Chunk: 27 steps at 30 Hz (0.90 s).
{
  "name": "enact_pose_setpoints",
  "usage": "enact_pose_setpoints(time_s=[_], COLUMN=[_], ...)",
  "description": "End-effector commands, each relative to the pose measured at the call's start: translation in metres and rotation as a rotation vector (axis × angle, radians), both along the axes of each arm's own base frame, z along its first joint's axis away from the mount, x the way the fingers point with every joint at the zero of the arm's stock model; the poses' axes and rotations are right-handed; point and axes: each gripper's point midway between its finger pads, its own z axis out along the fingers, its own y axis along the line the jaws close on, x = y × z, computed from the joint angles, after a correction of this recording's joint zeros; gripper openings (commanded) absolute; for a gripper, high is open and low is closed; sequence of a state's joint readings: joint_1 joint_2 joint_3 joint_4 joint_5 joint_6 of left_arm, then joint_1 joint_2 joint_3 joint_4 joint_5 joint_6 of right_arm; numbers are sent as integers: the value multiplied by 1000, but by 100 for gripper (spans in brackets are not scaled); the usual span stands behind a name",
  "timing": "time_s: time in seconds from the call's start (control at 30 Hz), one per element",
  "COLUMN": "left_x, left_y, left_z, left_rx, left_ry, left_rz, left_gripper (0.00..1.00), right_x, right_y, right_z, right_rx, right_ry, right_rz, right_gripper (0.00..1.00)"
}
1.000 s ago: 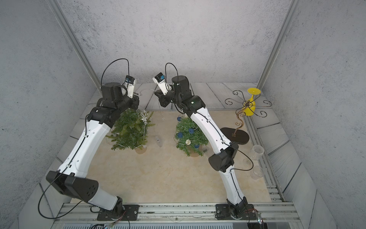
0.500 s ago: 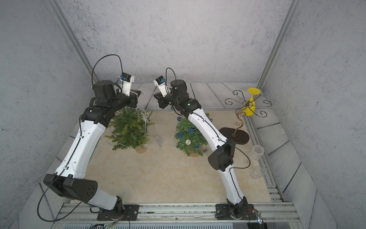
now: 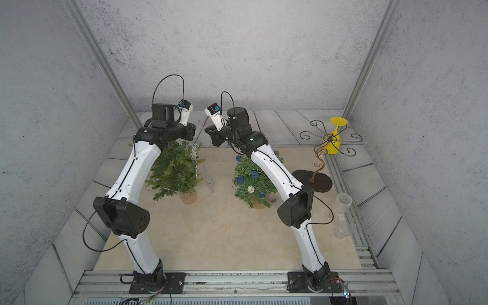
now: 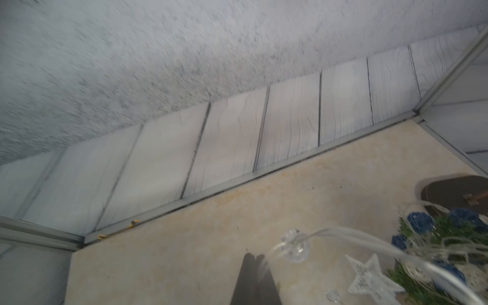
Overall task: Wrap string light around the christmas tree
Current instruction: Wrap the light string around the Christmas tree.
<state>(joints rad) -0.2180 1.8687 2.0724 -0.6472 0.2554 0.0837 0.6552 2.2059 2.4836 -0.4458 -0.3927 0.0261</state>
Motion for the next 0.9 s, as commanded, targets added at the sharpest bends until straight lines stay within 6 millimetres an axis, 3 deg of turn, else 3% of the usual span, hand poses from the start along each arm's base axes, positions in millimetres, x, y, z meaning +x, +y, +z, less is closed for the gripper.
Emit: enact_pose_setpoints(time_s=[0.0, 0.1, 0.2, 0.3, 0.4, 0.47, 0.6, 0.77, 0.87], left_x=[-22, -34, -48, -36, -12, -1, 3, -1, -12], left_y=[-19, -21, -38, -35, -8, 14, 20, 45, 46], left_z=[26, 42, 47, 35, 16, 8, -4, 7, 15], left_rx=[-65, -79, -106, -69, 18, 76, 106, 98, 64], left_ry=[-59, -120, -151, -127, -89, -77, -37, -55, -59], left_rz=[-124, -154, -281, -244, -75, 44, 76, 223, 223], left_gripper=[7, 9, 12, 12, 4, 4, 1, 0, 9], right_x=[-17, -18, -18, -18, -20, -21, -21, -15, -15], right_y=[-11, -11, -10, -8, -7, -8, -8, -16, -19], right_z=[36, 35, 33, 31, 30, 30, 29, 31, 31], right_rx=[38, 39, 45, 50, 47, 42, 37, 18, 9], right_ry=[-45, -41, -34, -25, -17, -18, -17, -19, 2], right_rz=[18, 24, 29, 30, 39, 38, 34, -24, -44], right_gripper=[0, 0, 0, 0, 0, 0, 0, 0, 0])
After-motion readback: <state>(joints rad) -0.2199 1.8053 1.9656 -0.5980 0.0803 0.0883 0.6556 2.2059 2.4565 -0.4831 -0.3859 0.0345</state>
